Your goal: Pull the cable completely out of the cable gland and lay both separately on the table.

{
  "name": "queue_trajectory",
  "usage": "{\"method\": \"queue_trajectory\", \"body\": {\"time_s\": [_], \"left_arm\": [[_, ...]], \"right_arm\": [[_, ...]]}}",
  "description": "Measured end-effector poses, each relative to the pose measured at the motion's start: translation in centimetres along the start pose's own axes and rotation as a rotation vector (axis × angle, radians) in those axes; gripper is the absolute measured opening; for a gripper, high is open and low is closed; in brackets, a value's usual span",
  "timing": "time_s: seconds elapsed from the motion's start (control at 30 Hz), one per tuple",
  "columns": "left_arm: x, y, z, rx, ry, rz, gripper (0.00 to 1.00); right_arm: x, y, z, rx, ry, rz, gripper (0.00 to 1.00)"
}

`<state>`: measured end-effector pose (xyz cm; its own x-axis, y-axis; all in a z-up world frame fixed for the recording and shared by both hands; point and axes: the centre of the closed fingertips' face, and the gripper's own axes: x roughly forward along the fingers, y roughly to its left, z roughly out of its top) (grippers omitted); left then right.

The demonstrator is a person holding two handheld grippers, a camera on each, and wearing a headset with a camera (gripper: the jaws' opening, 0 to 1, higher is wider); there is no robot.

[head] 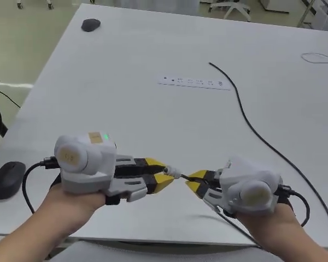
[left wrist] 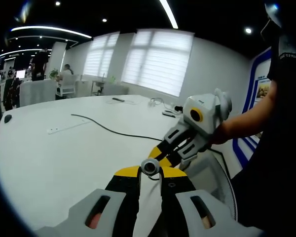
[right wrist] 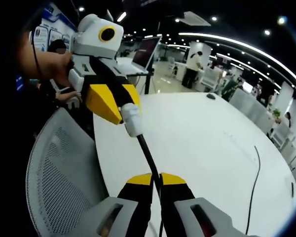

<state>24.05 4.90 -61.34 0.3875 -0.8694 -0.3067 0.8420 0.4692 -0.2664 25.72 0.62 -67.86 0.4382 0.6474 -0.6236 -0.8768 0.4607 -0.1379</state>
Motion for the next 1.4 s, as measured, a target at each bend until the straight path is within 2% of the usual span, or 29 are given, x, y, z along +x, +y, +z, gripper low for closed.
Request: {"method": "queue_trajectory", "body": {"time_s": [0.27, 0.37, 0.6, 0.87, 1.17, 1.27, 1.4], "left_arm": [[-0.5, 1.0, 0.0, -0.016, -0.014, 0.007, 0.15], [-0.6, 1.2, -0.4, -0.022, -0.007, 0.01, 0.15], [-0.5, 1.9, -1.5, -0.034, 0.006, 0.012, 0.15], [0.0, 2.2, -1.7, -0.046, -0.004, 0.009, 0.15], [0.2, 2.8, -2.0, -0.052, -0.023, 0.012, 0.15], [0.1, 3.1, -2.4, -0.061, -0.024, 0.022, 0.15], [0.0, 3.2, -2.6, -0.062, -0.023, 0.029, 0.15]], "right_arm": [[0.4, -1.5, -3.1, 0.062, 0.059, -0.028, 0.0], [0.4, -1.7, -3.3, 0.093, 0.053, -0.027, 0.0], [0.8, -2.1, -2.6, 0.096, 0.053, -0.027, 0.0], [0.6, -2.7, -1.7, 0.138, 0.046, -0.011, 0.0], [0.8, -3.8, -1.3, 0.123, 0.074, -0.028, 0.0], [1.1, -4.5, -0.7, 0.1, 0.08, -0.034, 0.0], [1.6, -5.2, 0.5, 0.112, 0.06, -0.034, 0.0]]}}
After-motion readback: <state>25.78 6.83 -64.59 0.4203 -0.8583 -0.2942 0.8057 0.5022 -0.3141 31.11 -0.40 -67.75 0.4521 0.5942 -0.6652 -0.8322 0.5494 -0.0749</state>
